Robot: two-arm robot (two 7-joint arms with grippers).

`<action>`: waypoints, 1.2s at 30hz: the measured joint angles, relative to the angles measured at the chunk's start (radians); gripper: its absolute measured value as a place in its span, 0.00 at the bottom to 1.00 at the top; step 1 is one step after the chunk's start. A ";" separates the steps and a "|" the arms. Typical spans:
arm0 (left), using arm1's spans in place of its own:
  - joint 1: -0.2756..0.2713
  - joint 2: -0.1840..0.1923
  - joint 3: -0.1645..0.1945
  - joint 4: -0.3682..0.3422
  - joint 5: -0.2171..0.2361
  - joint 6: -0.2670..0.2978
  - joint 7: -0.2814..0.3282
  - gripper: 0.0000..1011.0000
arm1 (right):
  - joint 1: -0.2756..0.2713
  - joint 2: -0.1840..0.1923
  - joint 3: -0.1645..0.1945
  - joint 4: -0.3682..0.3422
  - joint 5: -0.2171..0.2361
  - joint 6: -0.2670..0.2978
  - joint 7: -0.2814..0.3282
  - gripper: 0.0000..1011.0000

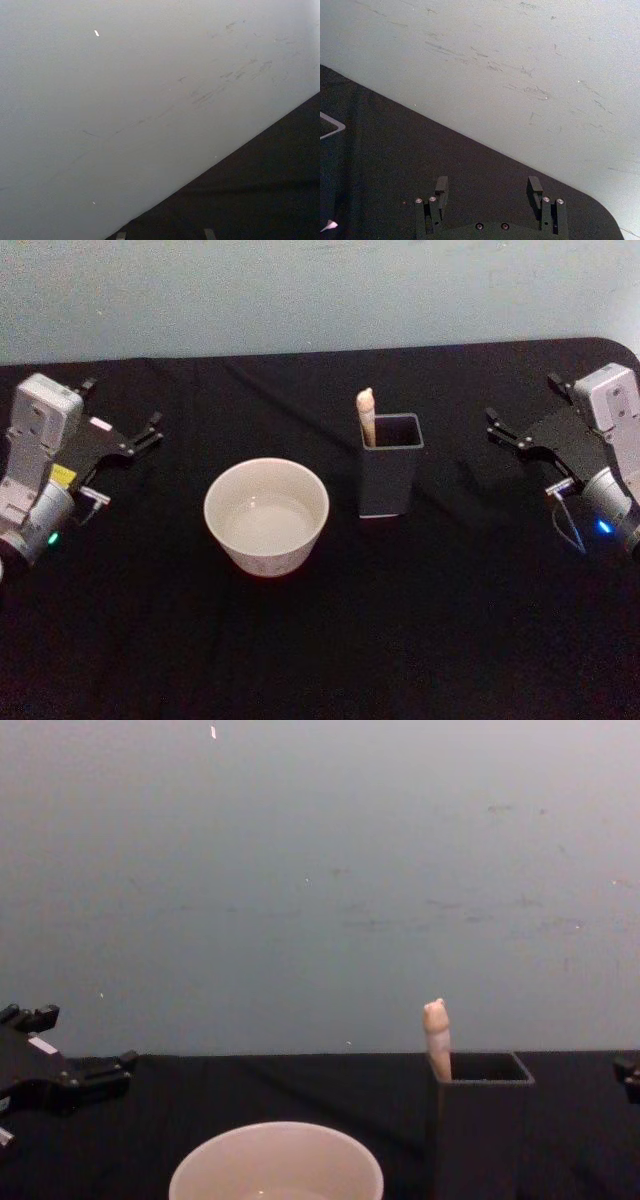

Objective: Pick up the stirring spoon with one hand, stir inside the cup, then place it back in its original position.

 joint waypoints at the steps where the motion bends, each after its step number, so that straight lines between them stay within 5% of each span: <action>1: 0.000 0.000 0.000 0.000 0.000 0.000 0.000 0.99 | 0.000 0.000 0.000 0.000 0.000 0.000 0.000 0.99; 36: 0.000 0.000 0.000 0.000 0.000 0.000 0.000 0.99 | 0.000 0.000 0.000 0.000 0.000 0.000 0.000 0.99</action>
